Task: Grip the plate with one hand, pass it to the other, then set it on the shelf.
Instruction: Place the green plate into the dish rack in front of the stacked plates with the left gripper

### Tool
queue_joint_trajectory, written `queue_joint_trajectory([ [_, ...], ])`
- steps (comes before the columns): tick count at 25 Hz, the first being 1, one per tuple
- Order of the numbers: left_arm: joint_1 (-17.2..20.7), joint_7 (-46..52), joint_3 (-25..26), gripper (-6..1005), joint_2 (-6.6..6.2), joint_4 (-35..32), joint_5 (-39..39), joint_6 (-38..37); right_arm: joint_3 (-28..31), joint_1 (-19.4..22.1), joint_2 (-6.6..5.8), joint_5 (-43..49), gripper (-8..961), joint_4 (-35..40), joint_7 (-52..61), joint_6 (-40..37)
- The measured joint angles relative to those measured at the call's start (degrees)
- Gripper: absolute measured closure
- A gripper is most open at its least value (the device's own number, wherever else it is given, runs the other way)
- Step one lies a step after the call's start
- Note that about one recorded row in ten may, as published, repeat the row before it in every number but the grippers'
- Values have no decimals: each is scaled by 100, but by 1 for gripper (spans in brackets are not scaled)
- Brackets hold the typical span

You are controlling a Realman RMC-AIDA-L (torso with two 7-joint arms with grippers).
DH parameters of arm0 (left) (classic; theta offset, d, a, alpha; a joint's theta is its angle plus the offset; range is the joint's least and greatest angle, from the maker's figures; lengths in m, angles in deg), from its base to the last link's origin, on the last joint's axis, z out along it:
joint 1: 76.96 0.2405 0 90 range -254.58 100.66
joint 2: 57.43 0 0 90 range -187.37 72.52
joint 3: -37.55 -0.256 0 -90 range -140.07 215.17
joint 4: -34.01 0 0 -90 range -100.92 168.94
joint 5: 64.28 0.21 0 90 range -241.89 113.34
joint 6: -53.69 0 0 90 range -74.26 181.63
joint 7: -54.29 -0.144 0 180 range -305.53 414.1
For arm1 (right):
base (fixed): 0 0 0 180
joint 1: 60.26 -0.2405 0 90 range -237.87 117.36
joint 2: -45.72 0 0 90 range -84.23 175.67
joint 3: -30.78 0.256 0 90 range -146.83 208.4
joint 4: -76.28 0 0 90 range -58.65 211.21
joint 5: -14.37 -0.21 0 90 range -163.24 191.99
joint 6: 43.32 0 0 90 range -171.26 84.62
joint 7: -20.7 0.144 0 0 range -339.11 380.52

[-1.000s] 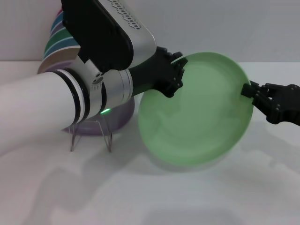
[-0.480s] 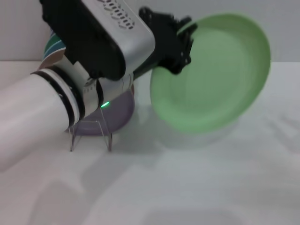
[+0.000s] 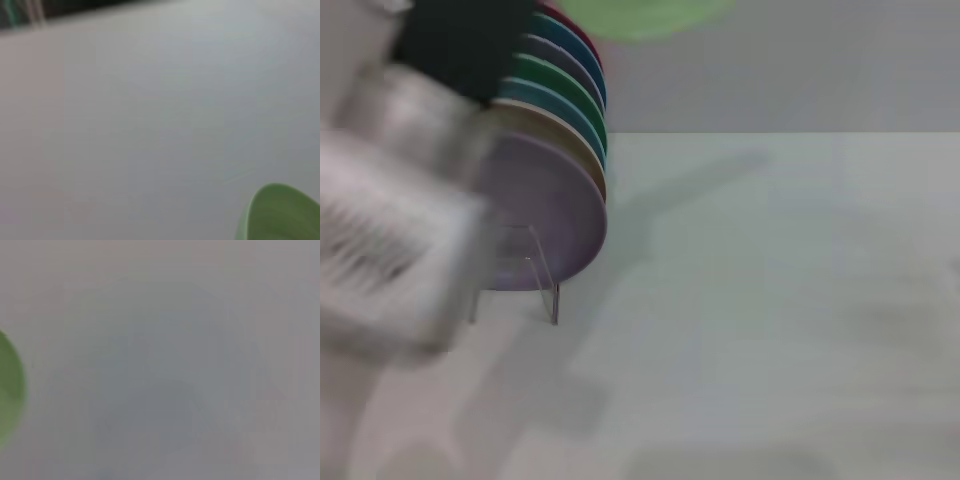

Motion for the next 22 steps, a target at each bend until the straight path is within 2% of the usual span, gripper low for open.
queue_joint_trajectory([
  [1, 0, 266, 35, 930, -46, -177, 180, -329, -12, -15, -3, 5, 442, 2, 0, -9],
  [2, -41, 1380, 214, 930, -210, -845, 709, -1442, -15, -28, -7, 6, 442, 4, 0, -15],
  [3, -100, 1874, 341, 930, -299, -1228, 795, -1947, -17, -50, -9, 7, 442, 11, -1, -18],
  [4, -148, 2129, 401, 930, -353, -1477, 803, -2196, -16, -69, -13, 8, 442, 17, -5, -22],
  [5, -148, 2129, 401, 930, -353, -1477, 803, -2196, -17, -91, -17, 9, 442, 20, -7, -26],
  [6, -377, 2772, 655, 930, -513, -2450, 802, -3103, -17, -113, -21, 10, 442, 22, -7, -33],
  [7, -425, 2852, 696, 930, -527, -2610, 804, -3257, -18, -137, -24, 12, 442, 23, -8, -39],
  [8, -621, 3136, 846, 930, -572, -3360, 806, -3774, -18, -183, -30, 13, 442, 24, -11, -46],
  [12, -1399, 3965, 1128, 930, -713, -5486, 808, -5098, -17, -251, -34, 22, 442, 45, 1, -76],
  [13, -1596, 4123, 1131, 930, -757, -5987, 809, -5312, -16, -270, -36, 24, 442, 51, 10, -79],
  [14, -1883, 4372, 1110, 930, -823, -6760, 809, -5621, -17, -288, -37, 25, 442, 61, 16, -79],
  [16, -2081, 4561, 1071, 930, -872, -7306, 808, -5817, -26, -310, -38, 26, 442, 83, 27, -70],
  [18, -2213, 4677, 1006, 929, -906, -7750, 807, -5959, -93, -322, -38, 27, 442, 104, 38, -42],
  [22, -2279, 4545, 782, 929, -972, -8035, 810, -5933, -162, -353, -33, 27, 442, 119, 43, -34],
])
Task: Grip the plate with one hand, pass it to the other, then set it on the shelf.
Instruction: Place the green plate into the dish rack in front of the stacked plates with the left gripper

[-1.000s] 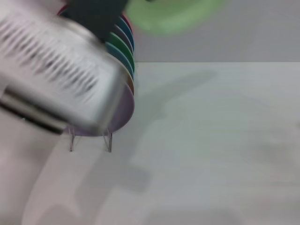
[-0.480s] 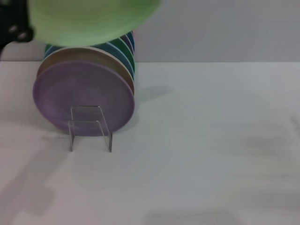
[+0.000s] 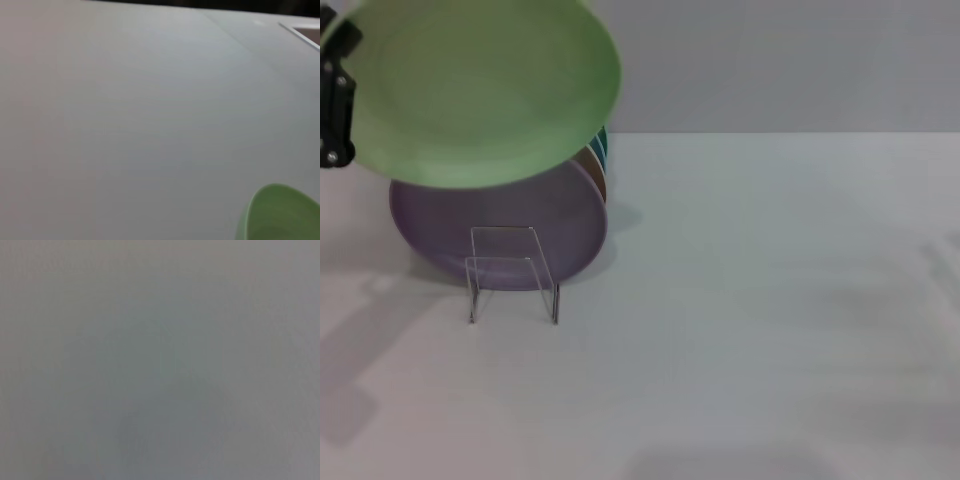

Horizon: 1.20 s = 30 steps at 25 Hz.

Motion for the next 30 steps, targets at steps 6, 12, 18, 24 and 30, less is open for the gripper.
queue_joint_trajectory([
  [6, -67, -2, -270, 930, -76, -304, 1, 13, -24, -59, 8, 0, 442, 100, 7, 11],
  [12, -103, -31, -395, 931, -82, -478, 1, 23, -153, -81, 6, 0, 442, 124, 10, 23],
  [18, -274, -294, -674, 929, -116, -751, 1, 114, -260, -98, 11, 0, 442, 140, 4, 84],
  [24, -287, -378, -815, 928, -145, -773, 1, 184, -303, -94, 10, -2, 442, 147, -20, 100],
  [30, -288, -473, -919, 927, -119, -875, 1, 326, -302, -90, 10, -2, 442, 168, -37, 160],
])
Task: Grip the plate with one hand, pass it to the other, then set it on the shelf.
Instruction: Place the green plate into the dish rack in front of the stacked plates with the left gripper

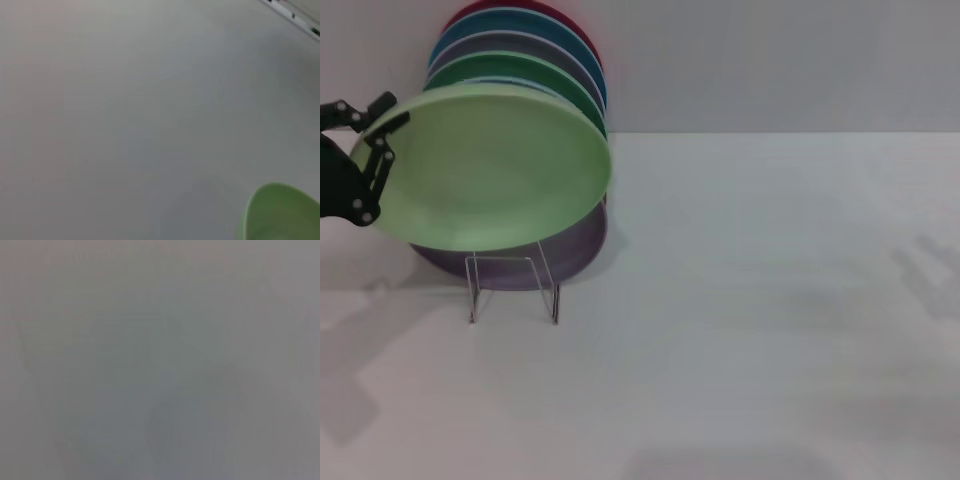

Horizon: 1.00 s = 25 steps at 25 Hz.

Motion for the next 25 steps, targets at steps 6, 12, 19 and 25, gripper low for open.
queue_joint_trajectory([
  [6, 7, -149, -97, 925, 40, -19, 0, 80, 0, -27, 0, 2, 442, 14, -4, 10],
  [12, 27, -329, -290, 924, 88, -24, 0, 254, -66, -42, -6, 2, 442, 16, -7, 14],
  [19, 64, -830, -154, 922, 362, -32, -29, 595, -70, -99, -17, 3, 442, 15, 10, 67],
  [25, 122, -1433, 166, 921, 623, -19, -37, 897, -70, -126, -18, 2, 442, 2, 75, 211],
])
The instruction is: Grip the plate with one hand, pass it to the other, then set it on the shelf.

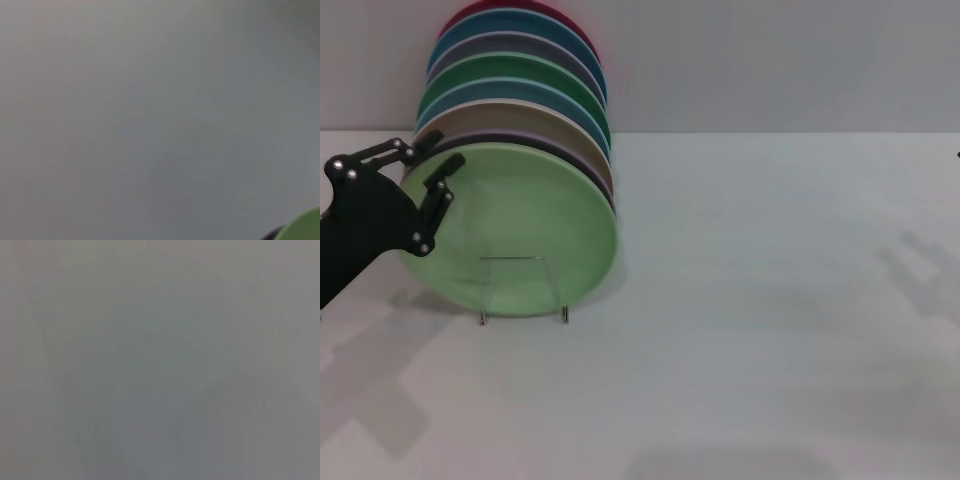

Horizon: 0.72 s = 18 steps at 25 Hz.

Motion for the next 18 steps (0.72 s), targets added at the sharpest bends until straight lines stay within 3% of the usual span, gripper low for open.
queue_joint_trajectory([
  [8, 132, -153, 151, 663, 76, 72, -9, -5, 0, -18, 0, -3, 442, -15, 48, -8],
  [9, 299, -185, 316, 631, 90, 206, -13, -172, 0, -18, 0, -3, 442, -11, 33, -26],
  [12, 507, -205, 444, 630, 111, 375, -14, -349, 5, -18, 0, -3, 442, 2, -1, -92],
  [15, 831, -223, 698, 630, 215, 634, -16, -511, 27, -17, 0, -3, 442, 7, -53, -112],
  [18, 1155, -183, 1245, 629, 465, 778, -21, -694, 29, -9, 9, -15, 442, 31, -200, -122],
])
